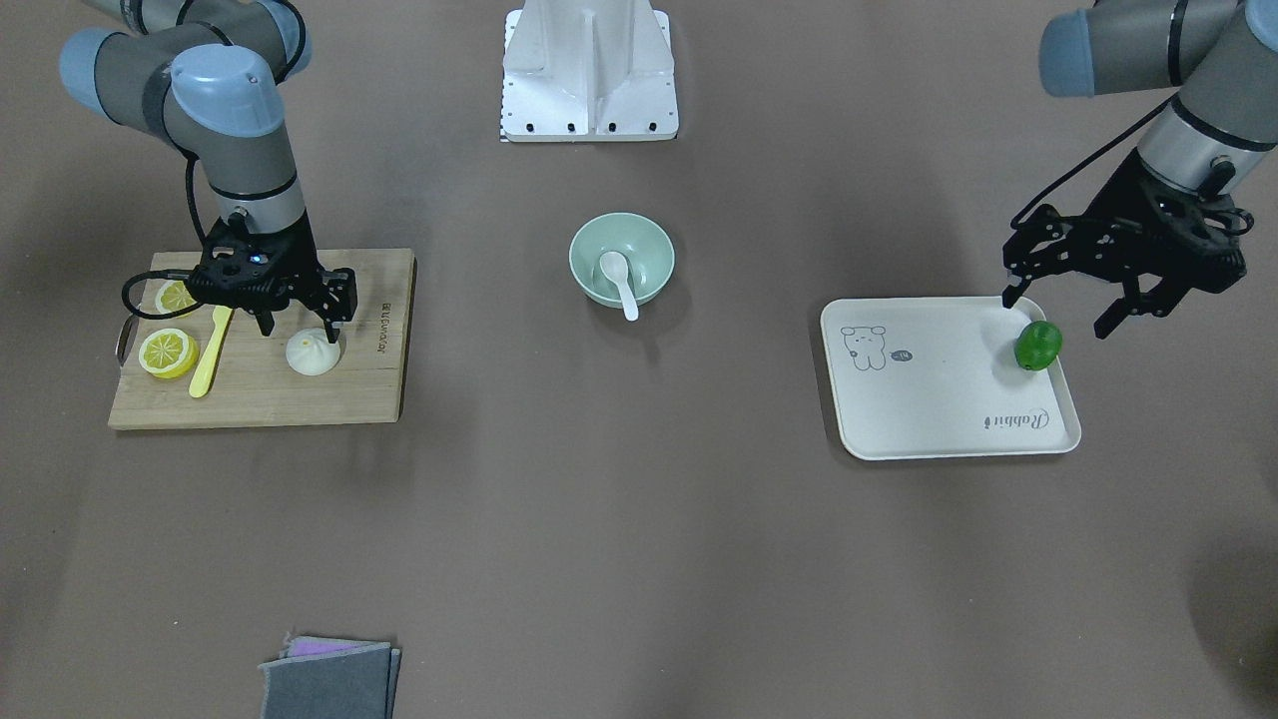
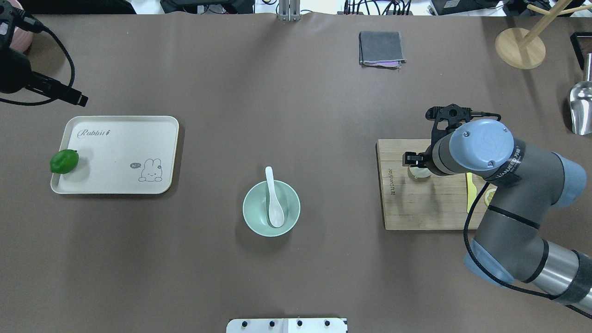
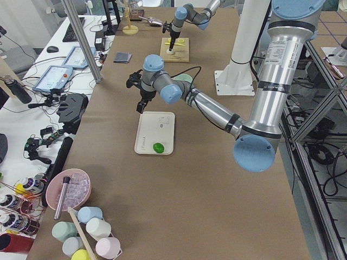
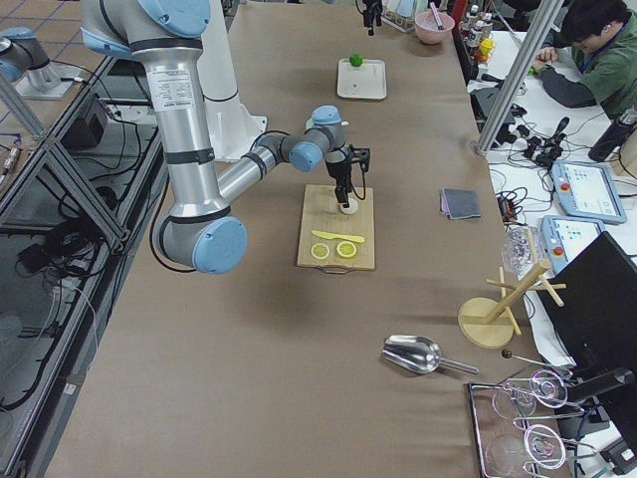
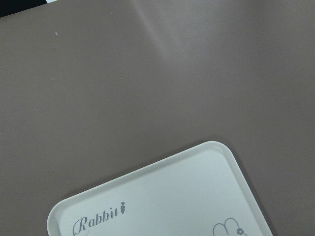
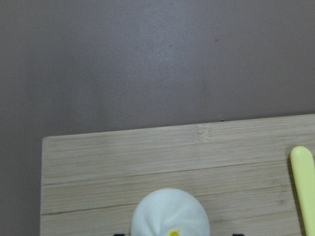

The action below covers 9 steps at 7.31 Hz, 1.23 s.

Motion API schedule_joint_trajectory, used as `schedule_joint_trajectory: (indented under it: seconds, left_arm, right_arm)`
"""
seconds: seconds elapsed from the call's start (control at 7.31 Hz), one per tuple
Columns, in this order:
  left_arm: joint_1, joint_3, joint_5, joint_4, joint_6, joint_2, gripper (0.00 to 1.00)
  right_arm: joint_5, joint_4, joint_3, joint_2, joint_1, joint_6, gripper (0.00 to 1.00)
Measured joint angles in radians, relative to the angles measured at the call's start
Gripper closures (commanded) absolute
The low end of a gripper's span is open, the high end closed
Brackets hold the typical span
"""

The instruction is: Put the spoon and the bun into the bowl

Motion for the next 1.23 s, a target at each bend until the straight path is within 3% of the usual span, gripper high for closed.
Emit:
schedule_joint_trajectory:
  seconds: [0.14,0.27,0.41,0.96,1.23]
  left_arm:
    - [-0.001,0.0,0.0,0.0,0.001,0.001,0.01]
    - [0.0,0.002,0.0,0.0,0.001,0.001,0.01]
    - [0.001,0.003,0.0,0.0,0.001,0.001,0.01]
    - [0.004,0.008,0.0,0.0,-0.002,-0.001,0.01]
    - [0.006,0.01,0.001,-0.001,-0.007,-0.003,0.01]
  right_arm:
    - [-0.002,0.001,-0.014,0.004,-0.005,0.0,0.56]
    - [-0.003,0.001,-0.025,0.007,-0.009,0.001,0.9]
    - [-0.003,0.001,-0.03,0.011,-0.011,0.002,1.0]
    - [0.003,-0.016,-0.022,0.08,-0.009,0.059,1.0]
    - [0.002,-0.099,-0.02,0.201,-0.041,0.179,1.0]
